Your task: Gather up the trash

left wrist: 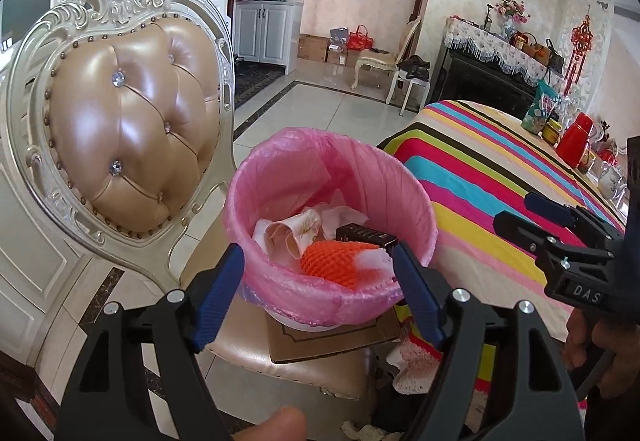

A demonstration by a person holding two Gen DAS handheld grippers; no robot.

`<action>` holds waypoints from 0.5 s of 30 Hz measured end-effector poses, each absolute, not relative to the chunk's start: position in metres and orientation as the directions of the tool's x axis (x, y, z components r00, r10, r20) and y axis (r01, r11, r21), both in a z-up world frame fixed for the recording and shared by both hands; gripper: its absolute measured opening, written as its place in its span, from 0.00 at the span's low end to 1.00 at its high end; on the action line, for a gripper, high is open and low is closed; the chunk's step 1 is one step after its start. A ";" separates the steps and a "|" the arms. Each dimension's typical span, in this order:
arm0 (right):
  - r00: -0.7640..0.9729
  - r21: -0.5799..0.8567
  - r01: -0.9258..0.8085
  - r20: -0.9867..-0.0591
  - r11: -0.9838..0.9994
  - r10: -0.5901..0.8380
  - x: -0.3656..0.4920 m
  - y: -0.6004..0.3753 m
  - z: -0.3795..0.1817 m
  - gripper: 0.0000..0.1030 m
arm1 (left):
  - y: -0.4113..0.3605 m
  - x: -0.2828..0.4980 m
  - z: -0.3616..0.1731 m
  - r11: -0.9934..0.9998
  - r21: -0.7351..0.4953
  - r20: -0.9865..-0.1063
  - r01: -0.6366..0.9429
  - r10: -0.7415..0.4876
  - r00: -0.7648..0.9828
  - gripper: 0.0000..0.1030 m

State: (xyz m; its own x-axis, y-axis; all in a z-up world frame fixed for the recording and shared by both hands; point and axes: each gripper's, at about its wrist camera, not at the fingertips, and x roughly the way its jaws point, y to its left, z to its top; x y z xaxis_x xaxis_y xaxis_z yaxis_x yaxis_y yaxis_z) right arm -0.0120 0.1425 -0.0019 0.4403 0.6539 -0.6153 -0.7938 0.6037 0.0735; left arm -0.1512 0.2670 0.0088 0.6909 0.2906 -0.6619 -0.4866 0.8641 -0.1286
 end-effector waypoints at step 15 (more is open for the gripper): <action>0.433 0.075 -0.799 -0.616 0.596 0.658 -0.016 0.142 -0.001 0.74 | 0.265 -0.152 0.012 0.866 -0.115 -0.658 -0.486 0.301 0.691 0.72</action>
State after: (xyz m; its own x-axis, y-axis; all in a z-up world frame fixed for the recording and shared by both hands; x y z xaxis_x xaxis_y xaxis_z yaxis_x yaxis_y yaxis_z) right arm -0.0158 0.1418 -0.0012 0.4330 0.6582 -0.6158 -0.7994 0.5961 0.0751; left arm -0.1519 0.2650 0.0117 0.6908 0.3007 -0.6576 -0.4865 0.8661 -0.1150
